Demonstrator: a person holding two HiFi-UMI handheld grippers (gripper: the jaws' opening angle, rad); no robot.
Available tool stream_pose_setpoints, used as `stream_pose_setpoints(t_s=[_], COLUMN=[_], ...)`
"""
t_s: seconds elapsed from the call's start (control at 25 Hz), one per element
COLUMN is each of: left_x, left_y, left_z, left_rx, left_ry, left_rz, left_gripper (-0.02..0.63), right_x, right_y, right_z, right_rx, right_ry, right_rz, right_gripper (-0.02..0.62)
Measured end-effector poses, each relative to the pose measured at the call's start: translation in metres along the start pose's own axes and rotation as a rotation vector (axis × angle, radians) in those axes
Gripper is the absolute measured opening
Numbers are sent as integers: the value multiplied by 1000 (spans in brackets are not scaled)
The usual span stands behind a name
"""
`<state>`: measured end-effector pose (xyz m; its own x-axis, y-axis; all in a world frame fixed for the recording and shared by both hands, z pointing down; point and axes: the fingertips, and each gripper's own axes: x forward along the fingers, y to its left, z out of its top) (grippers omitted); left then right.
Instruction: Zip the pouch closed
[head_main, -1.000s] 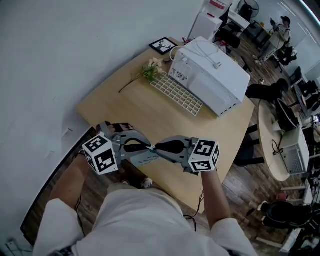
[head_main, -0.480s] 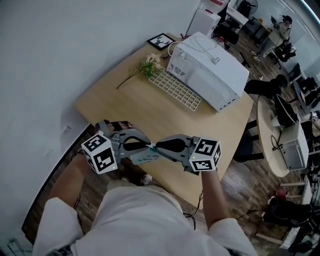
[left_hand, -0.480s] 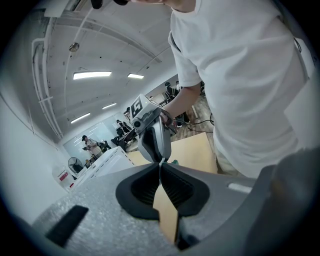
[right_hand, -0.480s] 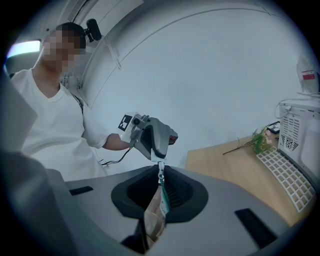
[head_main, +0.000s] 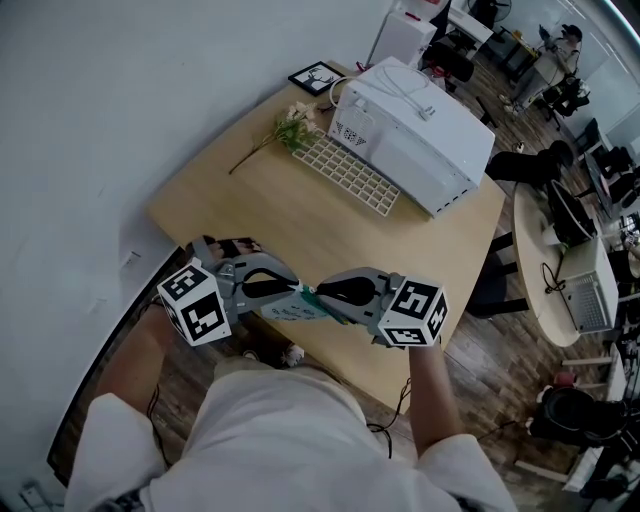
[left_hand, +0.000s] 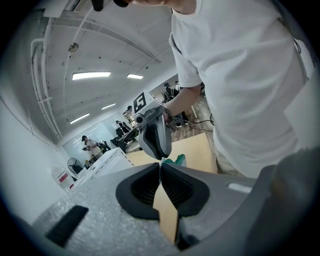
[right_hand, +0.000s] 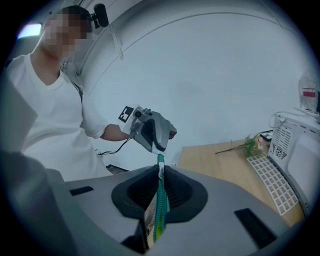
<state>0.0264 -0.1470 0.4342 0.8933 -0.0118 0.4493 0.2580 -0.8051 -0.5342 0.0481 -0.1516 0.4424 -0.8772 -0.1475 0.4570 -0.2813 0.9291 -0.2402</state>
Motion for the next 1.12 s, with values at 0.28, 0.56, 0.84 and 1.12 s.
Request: stream_pose_setpoints(t_s=[0.28, 0.56, 0.84, 1.12], left_x=[5, 6, 9, 9], left_y=[-3, -6, -7, -9], left_z=[-2, -5, -5, -9], left_rx=[-9, -31, -45, -136], left_ry=[14, 22, 26, 4], left_rz=[0, 5, 9, 21], left_gripper=[23, 23, 23, 23], right_x=[1, -1, -3, -3], right_y=[-2, 0, 1, 7], right_z=[-7, -17, -20, -21], right_rx=[-13, -59, -142, -225], right_ry=[20, 73, 124, 173], right_rz=[-22, -58, -118, -187], right_gripper=[29, 9, 5, 4])
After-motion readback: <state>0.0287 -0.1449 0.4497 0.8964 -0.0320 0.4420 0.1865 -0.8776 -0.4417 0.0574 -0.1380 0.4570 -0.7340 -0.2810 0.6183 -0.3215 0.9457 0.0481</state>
